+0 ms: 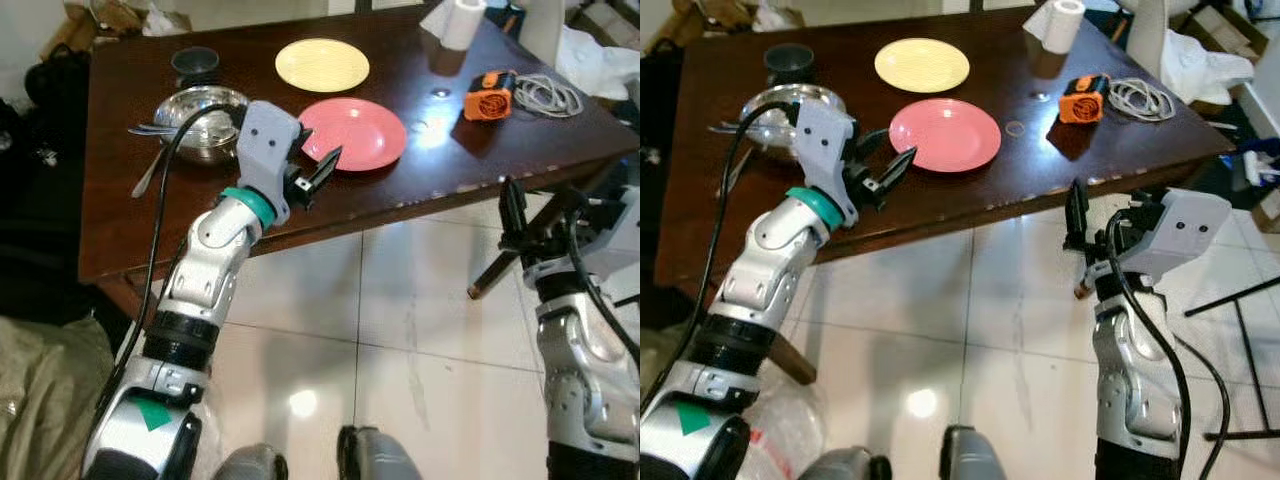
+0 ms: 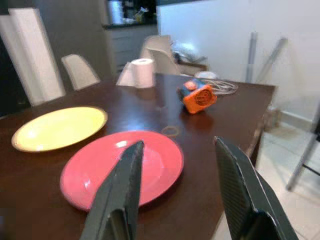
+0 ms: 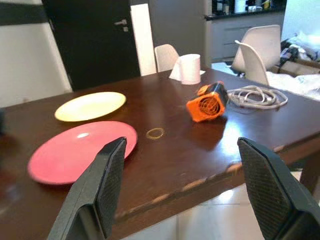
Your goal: Setting the table
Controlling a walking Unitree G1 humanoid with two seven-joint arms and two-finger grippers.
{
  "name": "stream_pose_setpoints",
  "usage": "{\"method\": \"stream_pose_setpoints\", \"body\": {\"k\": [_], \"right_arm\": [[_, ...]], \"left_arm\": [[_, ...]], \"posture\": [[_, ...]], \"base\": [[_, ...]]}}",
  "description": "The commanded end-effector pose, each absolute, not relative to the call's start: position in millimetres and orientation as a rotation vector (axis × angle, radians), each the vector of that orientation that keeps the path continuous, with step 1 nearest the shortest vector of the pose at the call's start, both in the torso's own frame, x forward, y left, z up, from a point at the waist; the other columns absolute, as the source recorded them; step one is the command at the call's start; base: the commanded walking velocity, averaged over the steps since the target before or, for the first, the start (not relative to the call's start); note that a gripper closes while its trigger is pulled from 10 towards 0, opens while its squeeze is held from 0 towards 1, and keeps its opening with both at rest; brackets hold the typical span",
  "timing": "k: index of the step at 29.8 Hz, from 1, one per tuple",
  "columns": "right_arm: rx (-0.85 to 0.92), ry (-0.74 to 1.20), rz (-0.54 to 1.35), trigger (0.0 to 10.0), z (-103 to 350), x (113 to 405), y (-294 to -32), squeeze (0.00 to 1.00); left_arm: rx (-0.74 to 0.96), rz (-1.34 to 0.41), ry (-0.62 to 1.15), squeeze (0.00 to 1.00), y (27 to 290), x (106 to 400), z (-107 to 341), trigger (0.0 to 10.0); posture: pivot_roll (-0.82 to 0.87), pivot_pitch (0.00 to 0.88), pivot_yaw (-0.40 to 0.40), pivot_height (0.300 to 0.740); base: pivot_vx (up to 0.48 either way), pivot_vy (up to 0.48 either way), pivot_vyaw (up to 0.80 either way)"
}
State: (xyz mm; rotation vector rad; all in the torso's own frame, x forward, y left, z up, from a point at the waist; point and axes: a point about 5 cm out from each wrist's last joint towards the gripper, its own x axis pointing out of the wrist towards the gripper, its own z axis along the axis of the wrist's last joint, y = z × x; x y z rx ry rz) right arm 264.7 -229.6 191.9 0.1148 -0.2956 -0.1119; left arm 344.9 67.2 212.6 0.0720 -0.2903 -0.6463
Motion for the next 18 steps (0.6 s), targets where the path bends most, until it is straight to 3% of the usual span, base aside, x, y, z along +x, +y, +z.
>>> {"method": "stream_pose_setpoints", "body": {"k": [1,14,18], "right_arm": [[0.13,-0.291,-0.108,10.0,190.7,263.9,-228.3,0.0],[0.135,-0.284,-0.105,10.0,189.3,264.0,-229.4,0.0],[0.127,-0.276,-0.102,10.0,188.3,263.3,-230.8,0.0]], "left_arm": [[0.087,-0.636,-0.282,0.0,71.8,345.3,210.2,10.0],[0.091,-0.644,-0.281,0.0,70.8,344.6,210.1,10.0],[0.103,-0.662,-0.271,0.0,70.1,342.4,207.9,10.0]], "posture": [[0.03,0.015,0.049,0.74],[0.03,0.013,0.048,0.74],[0.03,0.012,0.047,0.74]], "base": [[0.42,0.0,0.0],[0.4,0.0,0.0],[0.0,0.0,0.0]]}}
